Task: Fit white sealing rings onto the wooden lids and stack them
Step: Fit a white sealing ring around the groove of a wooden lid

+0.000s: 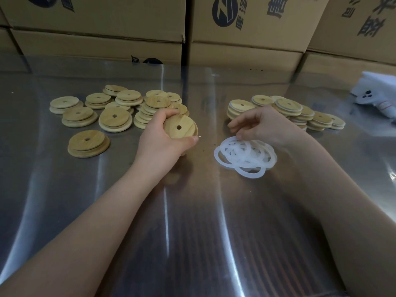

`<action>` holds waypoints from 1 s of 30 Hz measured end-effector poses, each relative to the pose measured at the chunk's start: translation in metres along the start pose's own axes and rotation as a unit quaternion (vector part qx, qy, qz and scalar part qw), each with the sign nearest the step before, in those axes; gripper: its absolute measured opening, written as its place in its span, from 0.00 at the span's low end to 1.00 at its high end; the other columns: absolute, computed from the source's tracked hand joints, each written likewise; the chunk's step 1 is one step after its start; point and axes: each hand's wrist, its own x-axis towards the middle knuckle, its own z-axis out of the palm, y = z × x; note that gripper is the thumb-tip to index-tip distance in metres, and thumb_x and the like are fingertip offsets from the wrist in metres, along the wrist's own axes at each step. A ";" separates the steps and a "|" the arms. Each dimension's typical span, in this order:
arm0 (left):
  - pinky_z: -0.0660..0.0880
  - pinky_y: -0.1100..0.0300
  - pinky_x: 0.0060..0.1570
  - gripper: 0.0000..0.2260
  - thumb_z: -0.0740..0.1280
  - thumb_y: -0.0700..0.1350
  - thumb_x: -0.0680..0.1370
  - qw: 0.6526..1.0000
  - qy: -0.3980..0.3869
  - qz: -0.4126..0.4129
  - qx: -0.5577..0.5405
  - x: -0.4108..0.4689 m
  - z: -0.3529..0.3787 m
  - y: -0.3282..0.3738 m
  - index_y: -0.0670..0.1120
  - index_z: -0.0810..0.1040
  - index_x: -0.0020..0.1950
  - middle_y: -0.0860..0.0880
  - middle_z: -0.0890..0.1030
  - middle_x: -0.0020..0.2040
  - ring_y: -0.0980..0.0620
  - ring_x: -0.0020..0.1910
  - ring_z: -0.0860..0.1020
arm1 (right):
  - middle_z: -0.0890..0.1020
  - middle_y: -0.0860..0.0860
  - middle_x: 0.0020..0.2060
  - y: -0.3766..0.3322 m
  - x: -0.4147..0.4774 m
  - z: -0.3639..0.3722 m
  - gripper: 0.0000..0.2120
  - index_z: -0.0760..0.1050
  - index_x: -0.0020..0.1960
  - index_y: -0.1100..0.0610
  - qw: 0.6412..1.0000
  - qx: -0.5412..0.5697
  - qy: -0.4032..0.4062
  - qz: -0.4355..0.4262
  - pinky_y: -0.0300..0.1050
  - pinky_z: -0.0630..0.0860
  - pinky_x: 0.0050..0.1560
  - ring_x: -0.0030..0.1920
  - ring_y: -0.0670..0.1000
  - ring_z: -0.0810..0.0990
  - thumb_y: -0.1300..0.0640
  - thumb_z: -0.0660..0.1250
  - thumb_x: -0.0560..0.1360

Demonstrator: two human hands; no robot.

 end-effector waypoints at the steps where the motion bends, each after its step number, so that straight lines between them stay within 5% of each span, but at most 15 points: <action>1: 0.83 0.54 0.44 0.25 0.78 0.40 0.68 0.999 -0.004 -0.016 -0.029 0.001 -0.001 -0.001 0.55 0.74 0.60 0.60 0.74 0.53 0.52 0.56 0.78 | 0.86 0.46 0.39 0.000 0.000 0.000 0.15 0.83 0.45 0.51 1.000 0.006 -0.006 0.001 0.28 0.75 0.40 0.38 0.38 0.83 0.71 0.73 0.70; 7: 0.81 0.61 0.35 0.27 0.76 0.29 0.66 0.988 -0.027 -0.081 -0.130 0.003 -0.001 -0.002 0.54 0.75 0.55 0.48 0.75 0.59 0.48 0.52 0.80 | 0.86 0.48 0.39 -0.001 0.001 -0.001 0.16 0.82 0.44 0.51 1.000 -0.009 -0.021 0.001 0.30 0.77 0.41 0.38 0.40 0.83 0.72 0.72 0.69; 12: 0.81 0.60 0.36 0.32 0.76 0.27 0.64 0.972 -0.044 -0.134 -0.187 0.004 -0.003 -0.002 0.49 0.74 0.63 0.47 0.77 0.59 0.48 0.52 0.81 | 0.85 0.46 0.38 -0.005 -0.002 0.001 0.18 0.82 0.42 0.48 0.998 -0.059 -0.019 -0.006 0.33 0.79 0.45 0.37 0.38 0.82 0.72 0.72 0.69; 20: 0.81 0.59 0.38 0.28 0.76 0.26 0.63 0.962 -0.045 -0.149 -0.223 0.003 -0.003 0.000 0.51 0.75 0.53 0.46 0.77 0.58 0.45 0.52 0.82 | 0.82 0.44 0.38 -0.011 -0.004 0.006 0.21 0.82 0.44 0.47 0.992 -0.127 0.004 -0.029 0.33 0.78 0.43 0.37 0.39 0.79 0.73 0.63 0.69; 26: 0.82 0.58 0.40 0.30 0.75 0.26 0.64 0.949 -0.044 -0.167 -0.262 0.002 -0.004 0.003 0.47 0.74 0.60 0.44 0.78 0.59 0.45 0.52 0.83 | 0.81 0.44 0.38 -0.013 -0.004 0.008 0.20 0.82 0.45 0.48 0.988 -0.149 0.009 -0.031 0.26 0.72 0.36 0.35 0.37 0.76 0.72 0.63 0.70; 30: 0.82 0.56 0.41 0.30 0.74 0.28 0.67 0.940 -0.051 -0.169 -0.293 0.002 -0.004 0.005 0.44 0.72 0.66 0.41 0.79 0.59 0.46 0.47 0.85 | 0.79 0.47 0.39 -0.014 -0.004 0.012 0.19 0.79 0.45 0.47 0.985 -0.173 -0.016 -0.017 0.37 0.75 0.38 0.39 0.46 0.77 0.71 0.62 0.72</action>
